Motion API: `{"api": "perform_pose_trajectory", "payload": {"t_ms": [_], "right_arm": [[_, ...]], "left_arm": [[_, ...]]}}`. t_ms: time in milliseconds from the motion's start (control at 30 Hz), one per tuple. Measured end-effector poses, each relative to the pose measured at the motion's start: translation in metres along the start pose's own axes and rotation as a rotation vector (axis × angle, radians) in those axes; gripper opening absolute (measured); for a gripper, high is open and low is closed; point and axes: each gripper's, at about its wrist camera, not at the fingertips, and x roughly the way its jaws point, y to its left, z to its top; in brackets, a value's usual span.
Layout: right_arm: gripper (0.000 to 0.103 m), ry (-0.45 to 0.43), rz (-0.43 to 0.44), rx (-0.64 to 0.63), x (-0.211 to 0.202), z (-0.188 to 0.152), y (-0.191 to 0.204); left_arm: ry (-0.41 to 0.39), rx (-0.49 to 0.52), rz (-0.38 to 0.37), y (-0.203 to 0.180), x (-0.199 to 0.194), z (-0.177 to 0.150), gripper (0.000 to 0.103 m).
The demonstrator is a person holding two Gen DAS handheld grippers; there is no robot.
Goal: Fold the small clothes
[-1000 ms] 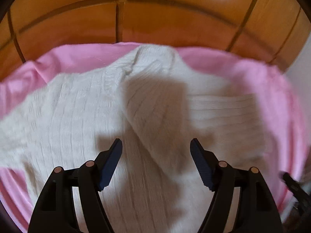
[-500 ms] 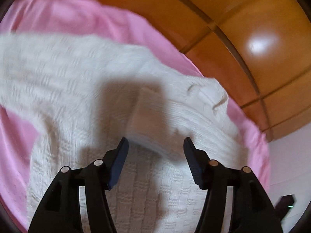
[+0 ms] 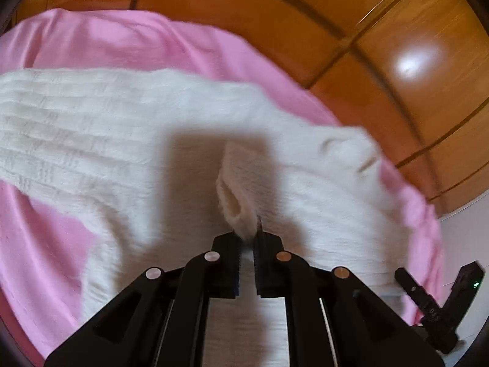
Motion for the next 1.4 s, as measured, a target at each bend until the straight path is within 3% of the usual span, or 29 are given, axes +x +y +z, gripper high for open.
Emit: {"api": "perform_pose_trajectory", "payload": {"t_ms": [67,100,133,200,300,467,533,733,867,967,1067,1167,1200,1333,1400], "right_arm": [[0.086,-0.02,-0.056,-0.06,0.016,-0.011,0.012],[0.09,-0.035,-0.082,-0.089,0.019,-0.015,0.016],[0.09,-0.05,-0.128,-0.127,0.022,-0.02,0.024],[0.093,-0.054,-0.168,-0.152,0.024,-0.022,0.03],[0.096,-0.064,-0.156,-0.148,0.024,-0.023,0.028],[0.098,-0.064,-0.166,-0.156,0.022,-0.023,0.025],[0.099,-0.062,-0.167,-0.157,0.021,-0.023,0.025],[0.099,-0.059,-0.189,-0.176,0.029,-0.021,0.035],[0.099,-0.063,-0.194,-0.18,0.029,-0.023,0.037],[0.099,-0.063,-0.197,-0.181,0.029,-0.023,0.038],[0.099,-0.063,-0.201,-0.182,0.03,-0.023,0.039],[0.099,-0.064,-0.206,-0.186,0.03,-0.023,0.039],[0.099,-0.064,-0.207,-0.186,0.03,-0.023,0.04],[0.099,-0.064,-0.214,-0.186,0.03,-0.023,0.041],[0.099,-0.065,-0.215,-0.185,0.031,-0.023,0.041]], "left_arm": [[0.003,0.005,0.007,0.003,0.004,-0.001,0.015],[-0.002,0.006,0.001,0.004,0.002,-0.001,0.026],[-0.007,0.006,-0.009,0.004,0.0,-0.001,0.042],[-0.037,0.006,-0.004,0.007,-0.012,-0.003,0.051],[-0.059,-0.017,-0.001,0.023,-0.03,-0.005,0.05],[-0.099,-0.182,0.012,0.098,-0.073,-0.009,0.046],[-0.155,-0.256,-0.006,0.132,-0.091,-0.01,0.046],[-0.292,-0.546,0.071,0.256,-0.146,-0.003,0.045],[-0.336,-0.69,0.139,0.307,-0.164,0.002,0.045],[-0.363,-0.819,0.057,0.345,-0.165,0.009,0.044],[-0.39,-0.868,0.055,0.364,-0.163,0.021,0.043],[-0.381,-0.859,0.125,0.372,-0.16,0.038,0.011],[-0.376,-0.849,0.147,0.373,-0.161,0.042,0.006],[-0.423,-0.771,0.134,0.355,-0.184,0.053,0.005],[-0.455,-0.664,0.105,0.319,-0.196,0.064,0.005]]}}
